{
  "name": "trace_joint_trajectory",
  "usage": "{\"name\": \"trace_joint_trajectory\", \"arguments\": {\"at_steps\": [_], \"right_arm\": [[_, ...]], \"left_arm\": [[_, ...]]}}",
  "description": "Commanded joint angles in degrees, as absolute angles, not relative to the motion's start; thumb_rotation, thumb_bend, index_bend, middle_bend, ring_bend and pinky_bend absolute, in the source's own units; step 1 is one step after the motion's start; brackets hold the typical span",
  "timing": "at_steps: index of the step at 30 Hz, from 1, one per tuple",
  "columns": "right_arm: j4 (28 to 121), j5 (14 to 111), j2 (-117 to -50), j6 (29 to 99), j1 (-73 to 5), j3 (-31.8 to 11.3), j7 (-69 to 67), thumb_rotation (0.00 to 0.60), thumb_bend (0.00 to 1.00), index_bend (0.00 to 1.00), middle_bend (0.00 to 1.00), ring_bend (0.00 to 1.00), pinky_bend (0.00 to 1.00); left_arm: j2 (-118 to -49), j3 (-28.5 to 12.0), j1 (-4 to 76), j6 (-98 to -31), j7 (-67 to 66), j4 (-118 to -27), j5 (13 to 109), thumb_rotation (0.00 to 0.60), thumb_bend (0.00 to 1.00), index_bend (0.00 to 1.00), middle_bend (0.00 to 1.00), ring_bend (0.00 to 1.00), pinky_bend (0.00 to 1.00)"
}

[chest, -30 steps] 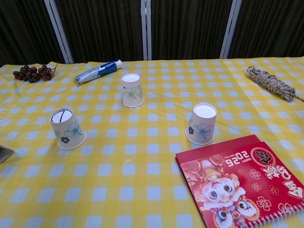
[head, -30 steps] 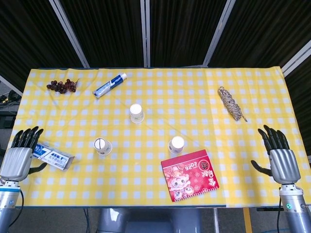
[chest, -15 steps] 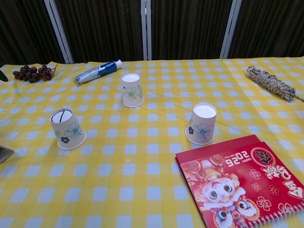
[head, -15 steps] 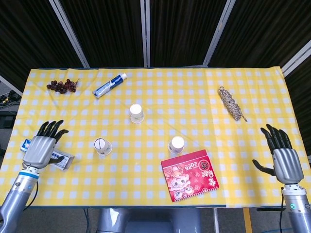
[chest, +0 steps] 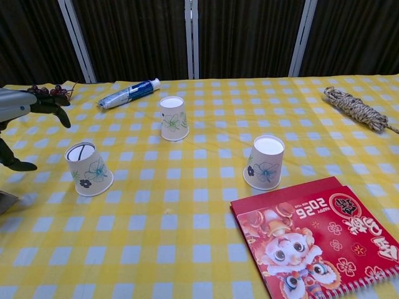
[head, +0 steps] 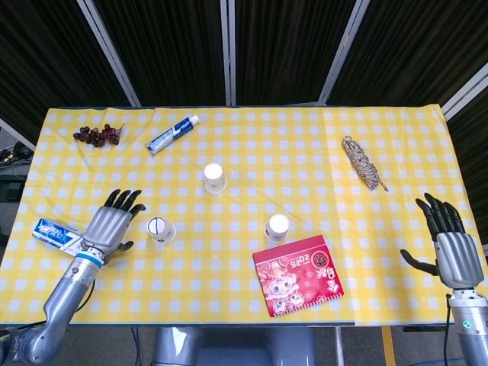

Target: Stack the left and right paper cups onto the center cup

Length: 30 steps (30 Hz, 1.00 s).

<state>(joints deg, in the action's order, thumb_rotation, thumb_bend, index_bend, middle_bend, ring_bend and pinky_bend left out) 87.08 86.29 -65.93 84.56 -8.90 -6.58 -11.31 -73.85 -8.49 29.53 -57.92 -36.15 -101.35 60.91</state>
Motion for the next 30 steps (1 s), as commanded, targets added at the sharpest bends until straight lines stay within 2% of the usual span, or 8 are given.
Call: {"name": "trace_joint_trajectory", "arguments": {"at_steps": [1,8,13,19,22,26,30], "right_arm": [[86.99,86.27,-65.77,84.45,-8.93,-6.59,-11.73,0.6,0.09,0.0,0.0,0.0,0.0],[86.88,86.14,-65.59,84.38,-8.92,-6.66,-12.37,0.6,0.09,0.0,0.0,0.0,0.0],[86.86,86.07,-65.57,84.22,-8.95,-6.63,-12.53,0.6,0.09,0.0,0.0,0.0,0.0],[86.79,85.84,-65.6,84.23,-8.91,-6.73,-12.72,0.6,0.09,0.0,0.0,0.0,0.0],[86.81,86.01,-65.57,84.43,-8.87,-6.75,-12.93,0.6,0.09,0.0,0.0,0.0,0.0],[86.83,86.24,-65.6,84.55,-8.85,-6.66,-13.01,0.6,0.09,0.0,0.0,0.0,0.0],[86.89,86.13,-65.61,84.6,-8.79,-6.7,-12.93,0.6,0.09,0.0,0.0,0.0,0.0]], "left_arm": [[-75.34,-8.6,31.69,-56.79,-38.3,-101.23,57.61,0.6,0.24,0.2,0.0,0.0,0.0],[-77.28,-8.25,33.76,-56.67,-39.78,-100.03,54.97,0.6,0.24,0.19,0.0,0.0,0.0],[-79.3,-7.98,35.42,-55.94,-40.19,-98.34,53.21,0.6,0.24,0.22,0.0,0.0,0.0],[-81.52,-7.39,36.29,-56.91,-40.54,-96.36,52.37,0.6,0.26,0.29,0.0,0.0,0.13],[-82.93,-7.15,36.45,-57.94,-40.42,-94.77,52.49,0.6,0.29,0.37,0.02,0.07,0.22],[-85.16,-7.17,36.14,-60.3,-39.04,-92.25,54.33,0.6,0.34,0.5,0.19,0.25,0.38],[-86.97,-6.92,35.42,-63.51,-37.57,-90.18,57.45,0.6,0.37,0.6,0.28,0.31,0.43]]}}
